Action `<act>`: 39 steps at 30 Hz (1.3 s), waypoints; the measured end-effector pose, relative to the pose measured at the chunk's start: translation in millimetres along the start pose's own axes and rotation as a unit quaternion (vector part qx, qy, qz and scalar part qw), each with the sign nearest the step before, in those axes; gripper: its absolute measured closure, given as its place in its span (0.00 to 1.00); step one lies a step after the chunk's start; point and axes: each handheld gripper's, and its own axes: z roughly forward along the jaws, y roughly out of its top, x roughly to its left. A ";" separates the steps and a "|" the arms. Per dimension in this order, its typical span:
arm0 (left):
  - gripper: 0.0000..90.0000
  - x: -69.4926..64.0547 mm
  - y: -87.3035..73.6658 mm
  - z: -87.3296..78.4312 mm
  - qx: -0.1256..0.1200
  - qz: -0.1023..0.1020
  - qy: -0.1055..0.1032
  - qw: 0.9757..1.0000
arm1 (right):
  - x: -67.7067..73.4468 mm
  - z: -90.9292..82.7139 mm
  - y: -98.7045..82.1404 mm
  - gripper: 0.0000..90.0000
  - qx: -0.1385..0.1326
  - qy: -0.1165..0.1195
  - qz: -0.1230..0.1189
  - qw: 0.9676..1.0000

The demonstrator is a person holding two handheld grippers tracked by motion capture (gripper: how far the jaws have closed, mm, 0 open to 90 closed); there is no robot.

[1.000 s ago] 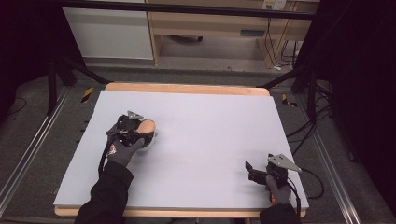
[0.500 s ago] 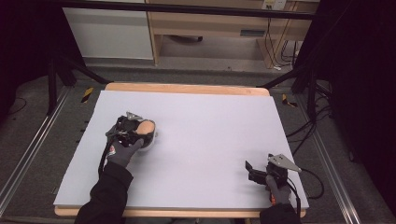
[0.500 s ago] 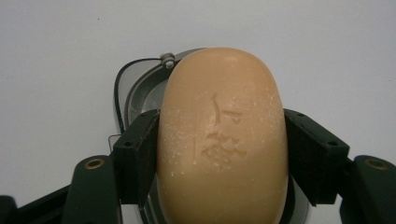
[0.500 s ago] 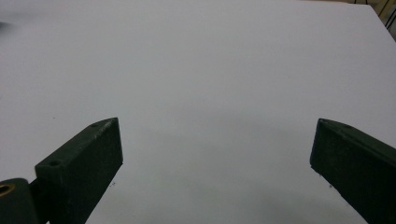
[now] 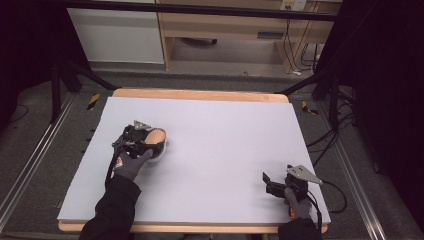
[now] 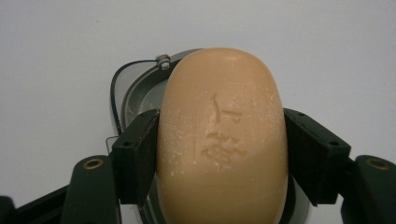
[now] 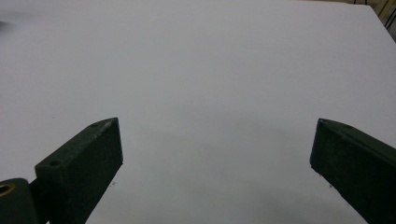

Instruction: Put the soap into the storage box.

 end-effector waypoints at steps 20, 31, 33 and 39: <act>0.24 -6.7 -2.3 -0.1 -0.015 0.023 0.004 1.000 | 0.0 0.1 0.0 0.03 0.000 0.001 0.000 1.000; 0.21 -7.8 -5.0 -21.8 -0.044 0.030 -0.024 0.998 | 0.0 0.2 0.0 0.03 0.000 0.000 -0.001 1.000; 0.20 -7.8 -6.9 -23.9 -0.048 0.028 -0.028 0.998 | 0.0 0.2 0.0 0.03 0.000 0.000 -0.001 1.000; 0.19 -7.2 -21.1 -37.3 -0.064 0.030 -0.047 0.996 | -0.2 0.4 0.0 0.03 0.001 0.000 0.000 1.000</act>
